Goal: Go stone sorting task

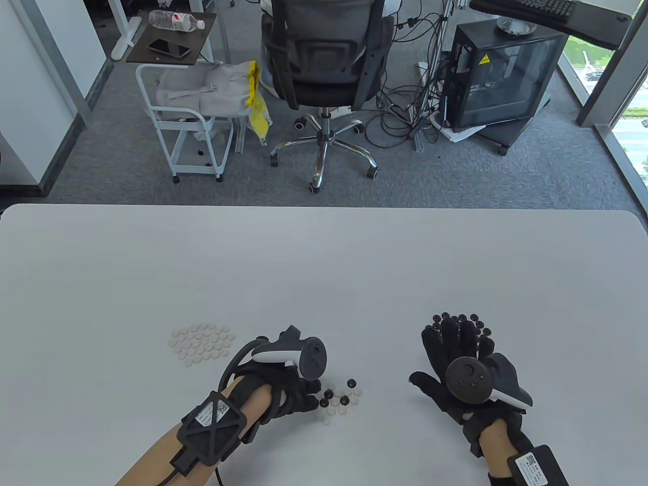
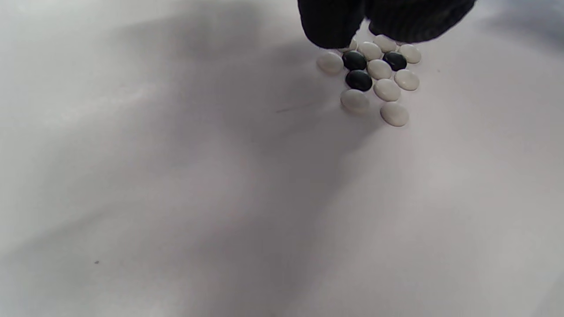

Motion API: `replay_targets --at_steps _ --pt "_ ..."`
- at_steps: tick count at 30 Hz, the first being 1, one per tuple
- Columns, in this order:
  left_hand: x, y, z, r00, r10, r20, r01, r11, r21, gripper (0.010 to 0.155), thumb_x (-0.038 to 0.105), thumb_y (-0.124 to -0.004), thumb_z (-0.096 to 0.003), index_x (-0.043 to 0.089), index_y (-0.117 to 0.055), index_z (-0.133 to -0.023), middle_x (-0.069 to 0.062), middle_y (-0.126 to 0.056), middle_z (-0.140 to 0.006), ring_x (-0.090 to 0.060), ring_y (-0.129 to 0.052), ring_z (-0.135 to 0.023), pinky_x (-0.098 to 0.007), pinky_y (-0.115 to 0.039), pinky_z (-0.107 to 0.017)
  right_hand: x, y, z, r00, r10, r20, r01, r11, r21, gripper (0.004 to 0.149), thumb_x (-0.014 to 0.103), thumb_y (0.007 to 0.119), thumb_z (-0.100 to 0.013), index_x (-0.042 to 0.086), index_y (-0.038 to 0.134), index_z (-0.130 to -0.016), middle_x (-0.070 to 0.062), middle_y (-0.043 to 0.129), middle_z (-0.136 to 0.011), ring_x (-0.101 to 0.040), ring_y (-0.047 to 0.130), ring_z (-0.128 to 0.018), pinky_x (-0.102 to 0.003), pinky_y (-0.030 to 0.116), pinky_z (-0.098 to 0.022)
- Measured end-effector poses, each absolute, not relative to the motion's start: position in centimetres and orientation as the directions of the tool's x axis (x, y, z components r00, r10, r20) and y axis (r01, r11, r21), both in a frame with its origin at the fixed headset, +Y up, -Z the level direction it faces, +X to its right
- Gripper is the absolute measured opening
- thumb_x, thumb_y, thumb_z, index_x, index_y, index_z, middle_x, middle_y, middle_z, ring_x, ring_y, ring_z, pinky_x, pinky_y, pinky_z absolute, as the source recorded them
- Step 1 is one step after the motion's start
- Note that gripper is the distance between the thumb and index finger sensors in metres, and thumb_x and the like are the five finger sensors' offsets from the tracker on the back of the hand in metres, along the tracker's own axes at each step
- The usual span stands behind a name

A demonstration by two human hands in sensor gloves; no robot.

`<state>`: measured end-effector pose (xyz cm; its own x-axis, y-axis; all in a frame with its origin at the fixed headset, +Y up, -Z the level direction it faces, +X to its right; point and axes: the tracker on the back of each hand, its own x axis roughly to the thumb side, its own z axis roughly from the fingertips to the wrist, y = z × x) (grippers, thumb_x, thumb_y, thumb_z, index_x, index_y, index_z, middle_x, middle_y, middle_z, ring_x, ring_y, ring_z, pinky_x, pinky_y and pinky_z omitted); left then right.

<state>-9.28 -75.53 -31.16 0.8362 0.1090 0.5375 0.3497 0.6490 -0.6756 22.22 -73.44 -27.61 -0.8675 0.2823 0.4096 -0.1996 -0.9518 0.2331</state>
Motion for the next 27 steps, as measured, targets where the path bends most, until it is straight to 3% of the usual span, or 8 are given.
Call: replay_targets --at_steps 6,10,15,22,27 --pt "-8.9 -77.0 -30.6 0.824 0.074 0.562 0.396 0.634 -0.664 0.069 0.054 -0.052 -0.0503 0.037 -0.036 -0.115 -0.022 0.012 -0.11 -0.055 0.015 -0.09 -0.081 -0.003 -0.052 22.2 -73.5 -27.6 -0.869 0.284 0.405 -0.199 -0.95 0.239 0.084 0.052 0.051 -0.065 -0.004 0.018 -0.118 -0.047 0.001 -0.11 -0.069 -0.005 -0.091 -0.089 0.008 -0.055" --pt "-11.0 -76.7 -30.0 0.841 0.039 0.539 0.391 0.644 -0.658 0.068 0.054 -0.053 -0.0504 0.036 -0.039 -0.115 -0.021 0.012 -0.11 -0.054 0.015 -0.091 -0.081 -0.003 -0.052 22.3 -73.3 -27.5 -0.867 0.286 0.407 -0.205 -0.951 0.232 0.084 0.052 0.051 -0.065 -0.004 0.018 -0.119 -0.047 0.001 -0.11 -0.069 -0.005 -0.091 -0.089 0.008 -0.055" --pt "-17.4 -76.5 -28.8 0.911 0.014 0.412 0.301 0.658 -0.69 0.068 0.054 -0.053 -0.0496 0.035 -0.043 -0.114 -0.021 0.01 -0.11 -0.054 0.014 -0.091 -0.081 -0.003 -0.052 22.3 -73.3 -27.6 -0.867 0.286 0.408 -0.203 -0.951 0.234 0.084 0.052 0.051 -0.065 -0.004 0.018 -0.119 -0.047 0.001 -0.11 -0.069 -0.006 -0.09 -0.089 0.008 -0.055" --pt "-27.0 -77.0 -27.6 0.984 -0.053 0.171 0.161 0.689 -0.707 0.069 0.055 -0.052 -0.0495 0.036 -0.036 -0.114 -0.021 0.016 -0.108 -0.054 0.018 -0.09 -0.081 0.0 -0.052 22.2 -73.3 -27.6 -0.868 0.286 0.407 -0.201 -0.95 0.239 0.084 0.052 0.051 -0.065 -0.004 0.018 -0.119 -0.047 0.0 -0.11 -0.069 -0.005 -0.091 -0.089 0.009 -0.055" --pt "-29.9 -77.4 -28.0 0.996 -0.047 0.08 0.09 0.695 -0.714 0.071 0.055 -0.05 -0.0482 0.037 -0.03 -0.114 -0.02 0.019 -0.106 -0.053 0.021 -0.089 -0.081 0.002 -0.051 22.2 -73.4 -27.6 -0.87 0.284 0.404 -0.196 -0.949 0.245 0.084 0.052 0.051 -0.065 -0.004 0.018 -0.118 -0.047 0.001 -0.11 -0.069 -0.005 -0.09 -0.089 0.009 -0.055"
